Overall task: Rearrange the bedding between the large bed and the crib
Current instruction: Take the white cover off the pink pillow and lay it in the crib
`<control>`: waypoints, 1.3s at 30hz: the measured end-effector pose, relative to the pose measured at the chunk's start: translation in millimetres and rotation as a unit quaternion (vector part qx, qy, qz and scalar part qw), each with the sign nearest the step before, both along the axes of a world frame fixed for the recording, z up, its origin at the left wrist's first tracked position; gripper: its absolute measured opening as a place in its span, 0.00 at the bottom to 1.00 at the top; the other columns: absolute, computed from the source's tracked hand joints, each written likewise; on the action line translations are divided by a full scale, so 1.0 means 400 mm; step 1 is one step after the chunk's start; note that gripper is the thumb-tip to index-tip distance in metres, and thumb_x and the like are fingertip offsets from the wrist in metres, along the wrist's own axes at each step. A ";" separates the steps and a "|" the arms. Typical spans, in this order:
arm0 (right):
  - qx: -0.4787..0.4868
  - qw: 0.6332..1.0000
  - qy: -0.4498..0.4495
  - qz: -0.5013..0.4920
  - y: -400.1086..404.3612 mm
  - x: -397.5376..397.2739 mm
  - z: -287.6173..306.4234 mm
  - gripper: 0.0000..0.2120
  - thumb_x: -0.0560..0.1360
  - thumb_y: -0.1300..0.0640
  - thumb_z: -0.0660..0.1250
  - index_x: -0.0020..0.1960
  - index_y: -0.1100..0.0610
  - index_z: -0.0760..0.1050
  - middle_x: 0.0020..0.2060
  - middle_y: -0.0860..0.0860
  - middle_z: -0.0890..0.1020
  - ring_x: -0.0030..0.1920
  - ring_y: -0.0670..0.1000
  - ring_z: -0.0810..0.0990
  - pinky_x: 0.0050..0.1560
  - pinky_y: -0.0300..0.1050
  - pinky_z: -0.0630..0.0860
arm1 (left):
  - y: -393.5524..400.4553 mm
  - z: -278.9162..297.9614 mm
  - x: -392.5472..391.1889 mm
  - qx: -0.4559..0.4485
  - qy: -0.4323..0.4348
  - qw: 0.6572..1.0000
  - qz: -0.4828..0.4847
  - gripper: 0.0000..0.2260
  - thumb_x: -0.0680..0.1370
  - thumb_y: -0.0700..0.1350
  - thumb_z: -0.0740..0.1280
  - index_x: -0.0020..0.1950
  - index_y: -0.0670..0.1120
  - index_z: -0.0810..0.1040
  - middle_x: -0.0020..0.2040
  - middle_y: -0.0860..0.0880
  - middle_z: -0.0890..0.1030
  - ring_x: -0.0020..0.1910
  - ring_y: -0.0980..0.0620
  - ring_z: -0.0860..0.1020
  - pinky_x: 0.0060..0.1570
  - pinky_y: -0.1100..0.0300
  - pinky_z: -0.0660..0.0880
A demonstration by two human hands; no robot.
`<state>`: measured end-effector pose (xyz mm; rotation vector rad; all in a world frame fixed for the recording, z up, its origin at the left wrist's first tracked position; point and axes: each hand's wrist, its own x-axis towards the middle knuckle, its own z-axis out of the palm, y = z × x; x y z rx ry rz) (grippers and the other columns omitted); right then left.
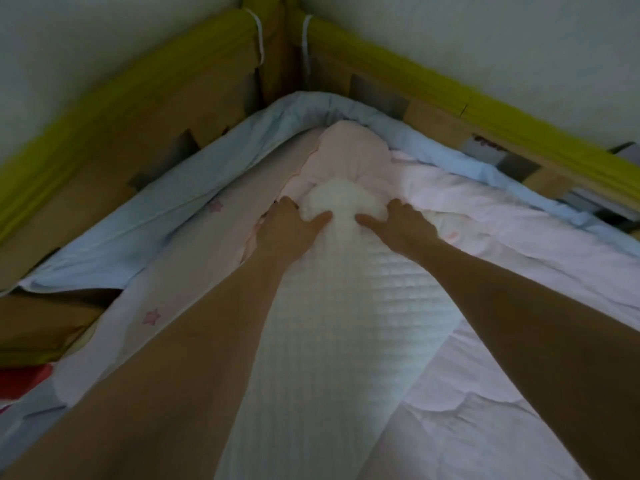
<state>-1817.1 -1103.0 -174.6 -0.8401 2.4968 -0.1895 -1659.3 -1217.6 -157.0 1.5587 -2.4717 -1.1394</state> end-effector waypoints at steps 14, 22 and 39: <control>-0.250 0.949 0.189 0.020 -0.138 0.077 -0.012 0.06 0.78 0.59 0.60 0.51 0.59 0.75 0.51 0.56 0.75 0.45 0.57 0.76 0.45 0.45 0.65 | -0.110 -0.056 -0.016 -0.095 0.173 0.974 0.109 0.09 0.77 0.45 0.66 0.44 0.40 0.82 0.39 0.43 0.81 0.39 0.43 0.80 0.36 0.58 0.70; -0.155 0.950 0.269 0.019 -0.111 0.074 -0.068 0.15 0.79 0.59 0.55 0.64 0.59 0.69 0.56 0.59 0.75 0.55 0.59 0.72 0.53 0.52 0.64 | -0.045 -0.109 0.074 -0.103 0.138 0.983 0.064 0.21 0.80 0.58 0.57 0.64 0.44 0.73 0.59 0.45 0.77 0.56 0.44 0.75 0.55 0.53 0.72; -0.009 0.784 0.237 0.573 -0.170 0.462 0.062 0.25 0.72 0.56 0.67 0.67 0.55 0.68 0.60 0.55 0.75 0.64 0.58 0.69 0.74 0.59 0.48 | 0.014 0.062 0.496 0.111 -0.214 0.966 -0.095 0.42 0.64 0.67 0.73 0.69 0.44 0.68 0.65 0.46 0.74 0.56 0.50 0.73 0.54 0.58 0.69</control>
